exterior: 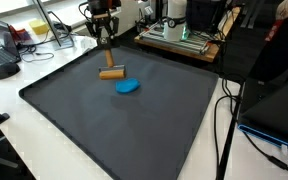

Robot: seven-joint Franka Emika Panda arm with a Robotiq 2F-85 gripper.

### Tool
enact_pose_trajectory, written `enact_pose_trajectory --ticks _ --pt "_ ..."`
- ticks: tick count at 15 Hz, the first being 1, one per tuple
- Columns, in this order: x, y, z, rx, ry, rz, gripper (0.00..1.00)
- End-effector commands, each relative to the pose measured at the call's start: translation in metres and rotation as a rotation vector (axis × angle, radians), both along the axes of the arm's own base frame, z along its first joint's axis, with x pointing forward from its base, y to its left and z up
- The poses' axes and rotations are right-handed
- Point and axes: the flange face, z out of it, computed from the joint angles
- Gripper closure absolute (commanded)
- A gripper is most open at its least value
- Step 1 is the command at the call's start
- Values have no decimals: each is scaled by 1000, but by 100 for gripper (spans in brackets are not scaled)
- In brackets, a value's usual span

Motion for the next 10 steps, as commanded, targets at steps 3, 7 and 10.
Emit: enact_pose_trajectory --ticks 3,7,10 --pt "-10 25 11 11 -95 75 78" --pt "-14 37 4 12 -105 117 78" --pt "-20 38 0 24 -124 122 78"
